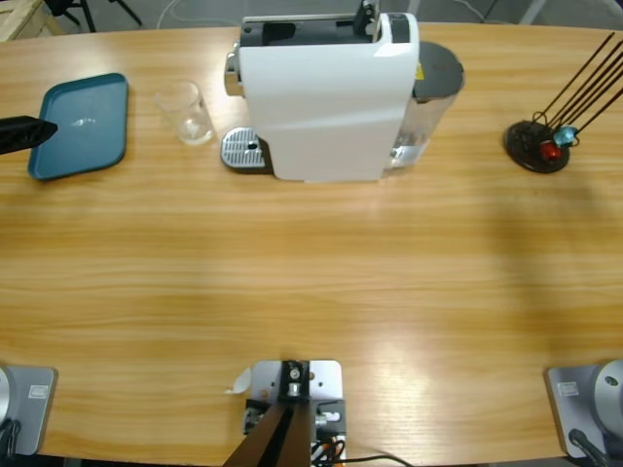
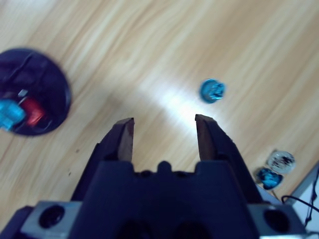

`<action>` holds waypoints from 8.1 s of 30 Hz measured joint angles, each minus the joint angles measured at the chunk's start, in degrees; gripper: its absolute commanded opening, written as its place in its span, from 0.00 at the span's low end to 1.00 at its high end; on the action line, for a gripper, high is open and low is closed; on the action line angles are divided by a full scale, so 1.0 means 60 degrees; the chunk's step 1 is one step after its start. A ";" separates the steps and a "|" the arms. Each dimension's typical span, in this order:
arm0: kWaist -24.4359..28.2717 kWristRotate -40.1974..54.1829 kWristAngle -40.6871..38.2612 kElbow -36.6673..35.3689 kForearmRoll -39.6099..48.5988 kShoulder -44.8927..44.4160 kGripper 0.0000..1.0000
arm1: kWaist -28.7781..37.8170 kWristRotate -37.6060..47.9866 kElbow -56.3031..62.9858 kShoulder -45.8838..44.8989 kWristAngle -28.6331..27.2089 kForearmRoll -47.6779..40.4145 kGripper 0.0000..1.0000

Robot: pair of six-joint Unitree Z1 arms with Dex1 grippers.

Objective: Pour coffee

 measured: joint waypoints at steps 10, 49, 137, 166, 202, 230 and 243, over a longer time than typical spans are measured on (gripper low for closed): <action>0.0000 0.0000 0.0000 0.0007 -0.0004 0.0097 0.97 | -0.0480 0.1906 0.1003 -0.0222 -0.0442 -0.0468 0.49; 0.0000 0.0000 0.0001 0.0007 -0.0040 0.0402 0.97 | -0.1349 0.3983 0.1906 0.1447 -0.0815 -0.1839 0.70; -0.0021 -0.0001 -0.0102 0.0010 -0.0069 0.0750 0.94 | 0.5324 -0.8204 -0.2487 -0.2455 0.9088 -0.2598 0.36; -0.0031 -0.0001 -0.0158 0.0010 -0.0070 0.0819 0.94 | 0.7900 -1.1045 -0.4413 0.1704 0.6732 0.0460 0.64; -0.0031 -0.0001 -0.0158 0.0010 -0.0070 0.0867 0.94 | 1.1828 -0.0525 -0.3122 0.3857 0.3123 -0.3281 0.68; -0.0031 -0.0001 -0.0159 0.0010 -0.0070 0.0901 0.94 | 1.2633 0.0598 -0.3342 0.5194 0.2873 -0.4115 0.68; -0.0031 -0.0001 -0.0159 0.0010 -0.0070 0.0902 1.00 | 1.2634 0.0599 -0.3410 0.5449 0.2873 -0.4118 0.68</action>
